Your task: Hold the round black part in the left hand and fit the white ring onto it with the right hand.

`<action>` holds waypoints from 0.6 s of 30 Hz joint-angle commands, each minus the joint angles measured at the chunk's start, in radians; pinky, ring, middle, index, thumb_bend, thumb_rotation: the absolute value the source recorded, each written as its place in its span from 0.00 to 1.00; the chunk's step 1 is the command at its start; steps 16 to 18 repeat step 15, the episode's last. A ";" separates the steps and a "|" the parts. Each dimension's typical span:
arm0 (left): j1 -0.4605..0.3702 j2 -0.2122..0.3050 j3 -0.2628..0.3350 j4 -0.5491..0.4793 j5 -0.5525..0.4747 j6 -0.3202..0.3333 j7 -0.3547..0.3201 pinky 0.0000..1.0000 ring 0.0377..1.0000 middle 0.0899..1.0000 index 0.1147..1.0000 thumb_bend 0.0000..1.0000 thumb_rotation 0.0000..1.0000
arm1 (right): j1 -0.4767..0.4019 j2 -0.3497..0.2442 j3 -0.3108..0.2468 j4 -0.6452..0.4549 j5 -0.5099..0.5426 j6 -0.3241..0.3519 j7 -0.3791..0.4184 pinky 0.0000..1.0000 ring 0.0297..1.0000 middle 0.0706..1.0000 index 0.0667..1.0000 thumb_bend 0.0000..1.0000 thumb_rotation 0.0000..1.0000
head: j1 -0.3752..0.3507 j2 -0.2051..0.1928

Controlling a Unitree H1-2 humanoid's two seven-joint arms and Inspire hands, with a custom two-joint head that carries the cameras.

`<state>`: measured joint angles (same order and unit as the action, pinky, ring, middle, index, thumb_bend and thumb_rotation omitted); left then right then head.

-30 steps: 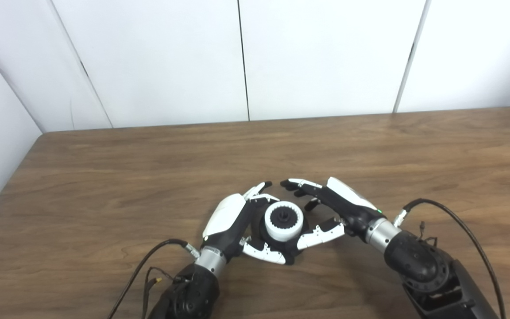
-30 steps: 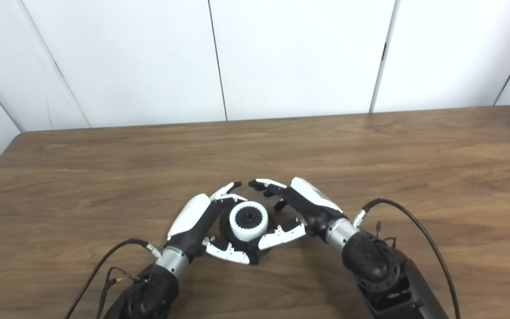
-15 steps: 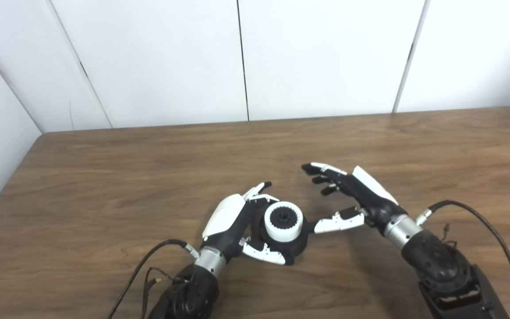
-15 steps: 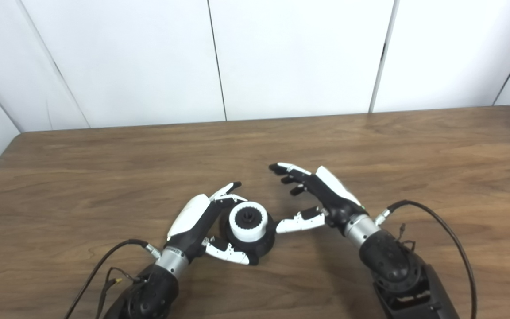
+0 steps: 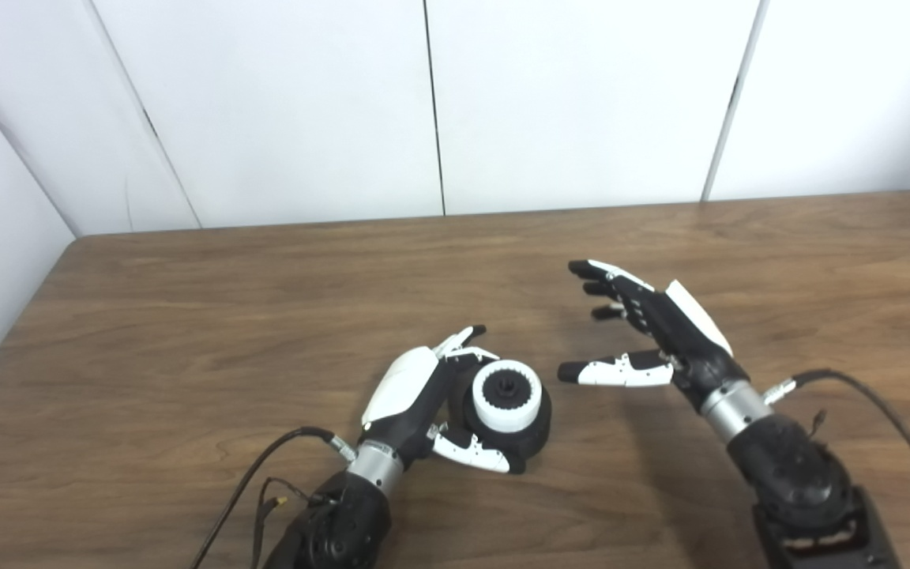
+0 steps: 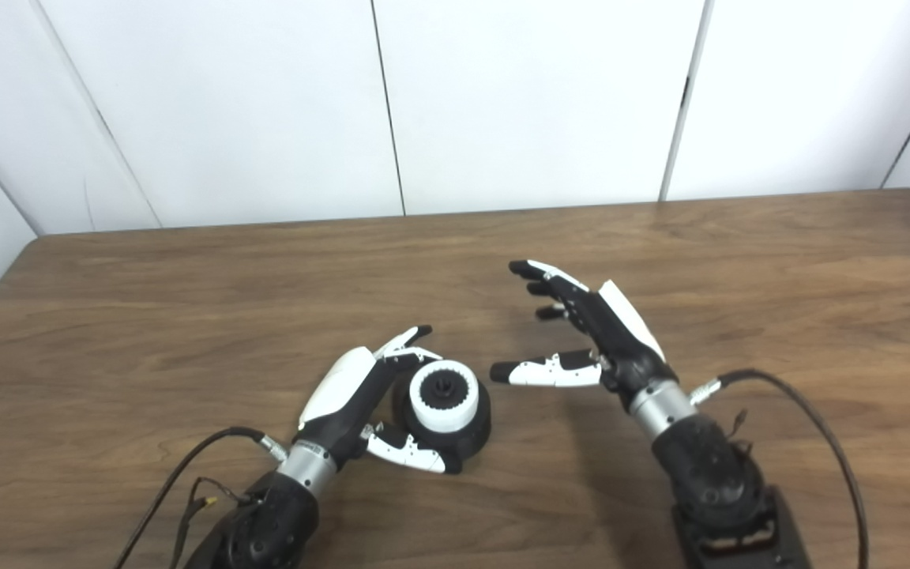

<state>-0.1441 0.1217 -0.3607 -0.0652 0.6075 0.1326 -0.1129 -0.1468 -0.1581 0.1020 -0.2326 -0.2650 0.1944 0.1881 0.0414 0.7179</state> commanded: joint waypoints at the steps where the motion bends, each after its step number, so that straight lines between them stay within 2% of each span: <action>1: 0.003 0.016 -0.004 0.011 -0.002 -0.002 -0.016 0.93 0.96 0.96 0.55 0.98 0.23 | -0.007 0.017 -0.013 -0.003 -0.004 -0.080 -0.059 0.69 0.81 0.83 0.82 0.75 0.25 | 0.000 0.000; 7: 0.000 0.016 -0.005 0.008 -0.005 0.002 -0.024 0.94 0.97 0.97 0.56 0.99 0.25 | 0.033 0.062 -0.014 0.034 -0.013 -0.121 -0.133 0.68 0.79 0.81 0.80 0.70 0.35 | 0.002 0.002; 14: -0.002 0.015 -0.004 0.007 -0.011 0.002 -0.025 0.93 0.96 0.96 0.55 0.99 0.23 | 0.058 0.106 -0.019 0.073 0.006 -0.157 -0.183 0.67 0.76 0.79 0.78 0.71 0.32 | 0.006 0.007; 18: -0.002 0.016 -0.004 0.008 -0.011 0.002 -0.024 0.93 0.96 0.95 0.55 0.99 0.23 | 0.059 0.108 -0.019 0.075 0.007 -0.158 -0.186 0.67 0.77 0.79 0.78 0.71 0.32 | 0.006 0.007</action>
